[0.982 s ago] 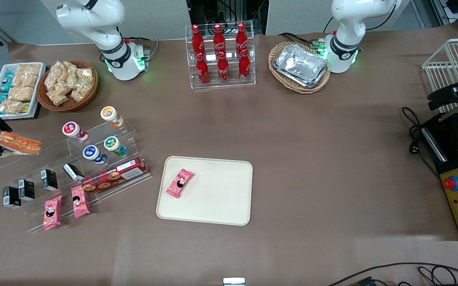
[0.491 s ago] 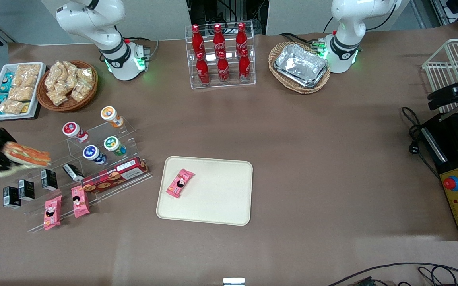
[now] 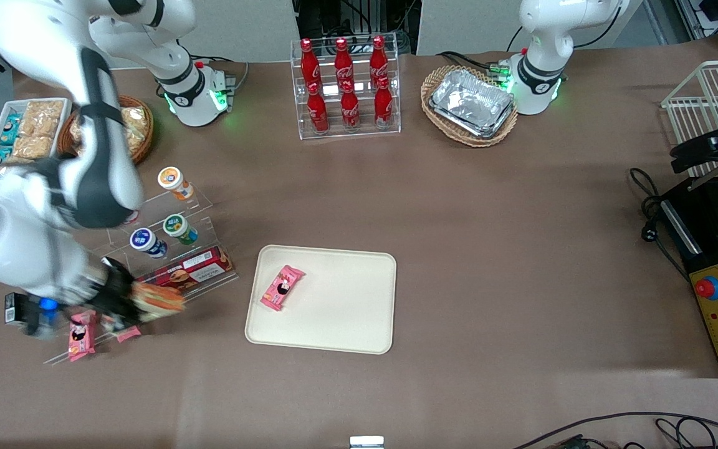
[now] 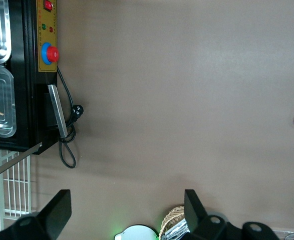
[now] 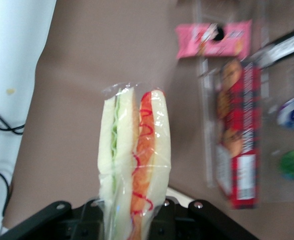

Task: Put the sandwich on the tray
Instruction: 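Carry the held sandwich over to the cream tray, then lower the sandwich onto the tray beside the pink pack and release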

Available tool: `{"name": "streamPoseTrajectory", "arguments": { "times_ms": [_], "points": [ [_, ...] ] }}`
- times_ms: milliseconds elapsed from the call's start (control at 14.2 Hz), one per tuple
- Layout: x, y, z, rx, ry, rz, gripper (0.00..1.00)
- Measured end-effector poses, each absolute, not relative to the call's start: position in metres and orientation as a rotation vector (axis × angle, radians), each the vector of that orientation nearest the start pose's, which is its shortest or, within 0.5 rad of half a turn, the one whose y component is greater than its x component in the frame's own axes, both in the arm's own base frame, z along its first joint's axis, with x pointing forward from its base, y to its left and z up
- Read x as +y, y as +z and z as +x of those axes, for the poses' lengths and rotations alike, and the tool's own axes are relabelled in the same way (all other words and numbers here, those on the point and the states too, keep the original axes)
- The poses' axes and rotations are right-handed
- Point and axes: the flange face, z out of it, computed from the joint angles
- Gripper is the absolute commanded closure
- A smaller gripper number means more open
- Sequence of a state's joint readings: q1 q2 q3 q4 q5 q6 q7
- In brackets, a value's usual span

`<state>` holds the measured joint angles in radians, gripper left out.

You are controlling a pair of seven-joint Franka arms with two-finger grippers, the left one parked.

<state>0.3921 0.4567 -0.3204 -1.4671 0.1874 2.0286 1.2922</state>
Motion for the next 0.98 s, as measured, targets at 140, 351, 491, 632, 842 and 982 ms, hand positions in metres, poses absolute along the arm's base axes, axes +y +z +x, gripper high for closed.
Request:
{"name": "streamPoseTrajectory", "arguments": {
  "times_ms": [140,351,491,632,842,982],
  "points": [
    [0.146,0.410,0.703,1.816,-0.127,-2.368,0.97],
    [0.213,0.378,0.701,1.902,-0.077,-2.212,0.97],
    [0.247,0.361,0.696,1.956,-0.054,-2.125,0.97],
    [0.280,0.342,0.689,1.983,-0.045,-2.083,0.97],
    [0.320,0.303,0.675,2.033,-0.025,-2.049,0.96],
    [0.340,0.278,0.667,2.028,-0.024,-2.056,0.96]
  ]
}}
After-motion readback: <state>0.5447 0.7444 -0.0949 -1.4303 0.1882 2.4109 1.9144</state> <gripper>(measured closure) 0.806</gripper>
